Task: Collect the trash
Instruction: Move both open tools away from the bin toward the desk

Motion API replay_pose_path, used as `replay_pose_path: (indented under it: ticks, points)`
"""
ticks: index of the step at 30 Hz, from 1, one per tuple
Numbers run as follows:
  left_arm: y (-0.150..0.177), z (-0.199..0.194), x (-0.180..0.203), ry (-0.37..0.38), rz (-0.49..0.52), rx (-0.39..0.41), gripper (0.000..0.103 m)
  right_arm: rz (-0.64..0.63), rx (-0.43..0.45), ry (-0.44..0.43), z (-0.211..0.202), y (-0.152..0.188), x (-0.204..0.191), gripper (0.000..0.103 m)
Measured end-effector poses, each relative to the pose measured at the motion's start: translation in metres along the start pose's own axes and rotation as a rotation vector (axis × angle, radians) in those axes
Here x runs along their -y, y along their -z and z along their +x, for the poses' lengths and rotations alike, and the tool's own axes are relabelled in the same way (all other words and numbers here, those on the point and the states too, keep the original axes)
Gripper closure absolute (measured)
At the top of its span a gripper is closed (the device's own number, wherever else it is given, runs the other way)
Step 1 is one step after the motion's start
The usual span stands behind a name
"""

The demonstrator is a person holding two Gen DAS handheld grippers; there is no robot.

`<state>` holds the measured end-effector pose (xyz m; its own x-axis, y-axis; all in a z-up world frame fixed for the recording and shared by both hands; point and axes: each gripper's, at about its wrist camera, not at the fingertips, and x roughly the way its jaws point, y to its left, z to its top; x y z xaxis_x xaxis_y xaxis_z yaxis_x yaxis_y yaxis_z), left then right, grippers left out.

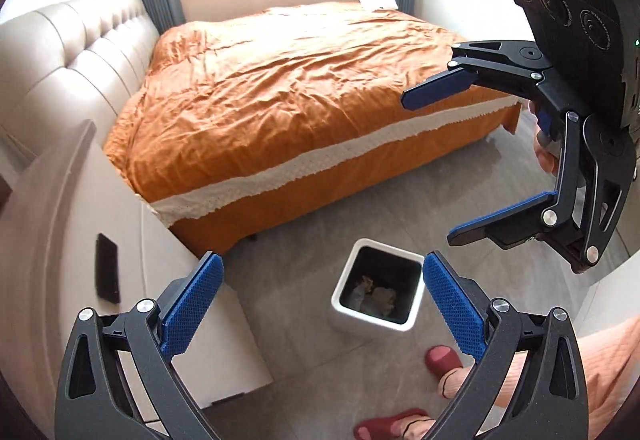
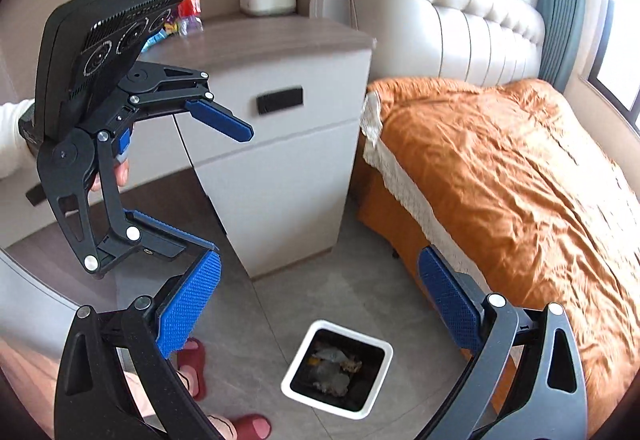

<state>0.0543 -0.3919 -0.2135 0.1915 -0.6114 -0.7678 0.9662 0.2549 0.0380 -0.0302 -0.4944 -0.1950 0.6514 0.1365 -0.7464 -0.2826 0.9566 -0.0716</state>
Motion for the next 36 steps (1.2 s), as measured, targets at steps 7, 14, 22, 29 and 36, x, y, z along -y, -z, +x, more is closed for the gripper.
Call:
replay_pose_path:
  ticks: [7, 14, 22, 29, 36]
  points:
    - [0.006, -0.063, -0.034, -0.098, -0.071, 0.054, 0.005, -0.036, 0.084, -0.037, -0.009, -0.065, -0.038, 0.004]
    - [0.031, -0.117, -0.07, -0.187, -0.13, 0.079, 0.005, -0.087, 0.145, -0.095, 0.001, -0.118, -0.08, 0.004]
    - [0.064, -0.168, -0.115, -0.277, -0.194, 0.097, 0.005, -0.138, 0.177, -0.128, 0.017, -0.165, -0.122, 0.004]
    - [0.092, -0.206, -0.146, -0.359, -0.262, 0.109, 0.005, -0.169, 0.204, -0.154, 0.032, -0.201, -0.158, 0.004]
    - [0.122, -0.243, -0.175, -0.449, -0.359, 0.128, 0.005, -0.223, 0.236, -0.196, 0.047, -0.235, -0.185, 0.004]
